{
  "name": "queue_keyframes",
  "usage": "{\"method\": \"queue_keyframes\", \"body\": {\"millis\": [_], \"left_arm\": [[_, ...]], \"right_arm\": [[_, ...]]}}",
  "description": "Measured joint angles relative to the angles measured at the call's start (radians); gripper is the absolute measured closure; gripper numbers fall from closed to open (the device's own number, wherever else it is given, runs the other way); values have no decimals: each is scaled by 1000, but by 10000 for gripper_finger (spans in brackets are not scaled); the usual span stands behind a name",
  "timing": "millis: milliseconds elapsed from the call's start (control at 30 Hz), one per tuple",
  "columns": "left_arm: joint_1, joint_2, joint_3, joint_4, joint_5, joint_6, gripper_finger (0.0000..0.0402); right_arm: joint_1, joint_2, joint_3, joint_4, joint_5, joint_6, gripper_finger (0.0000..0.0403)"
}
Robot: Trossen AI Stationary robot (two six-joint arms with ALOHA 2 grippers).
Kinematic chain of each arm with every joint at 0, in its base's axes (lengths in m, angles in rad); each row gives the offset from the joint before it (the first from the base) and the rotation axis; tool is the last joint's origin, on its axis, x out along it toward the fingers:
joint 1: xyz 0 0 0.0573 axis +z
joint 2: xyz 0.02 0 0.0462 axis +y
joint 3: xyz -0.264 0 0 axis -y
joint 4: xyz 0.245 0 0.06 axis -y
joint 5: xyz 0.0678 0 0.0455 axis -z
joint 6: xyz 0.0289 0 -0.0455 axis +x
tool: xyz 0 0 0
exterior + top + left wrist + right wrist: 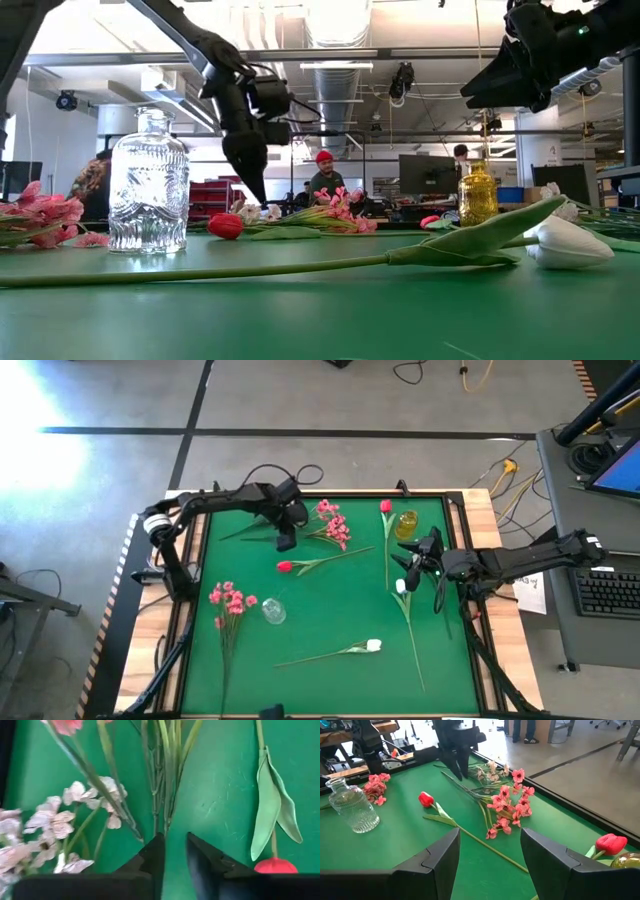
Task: Sort flowers into vase by color
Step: Put the top pink flowers into the transparent vase
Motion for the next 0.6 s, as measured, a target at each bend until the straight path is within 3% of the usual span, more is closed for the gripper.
{"method": "queue_keyframes", "body": {"millis": [333, 600], "left_arm": [[1, 32, -4, 40, -125, -27, 197], [-1, 64, -4, 66, -124, -23, 189]], "right_arm": [[0, 0, 0, 0, 2, -2, 202], [0, 0, 0, 0, 2, -3, 202]]}}
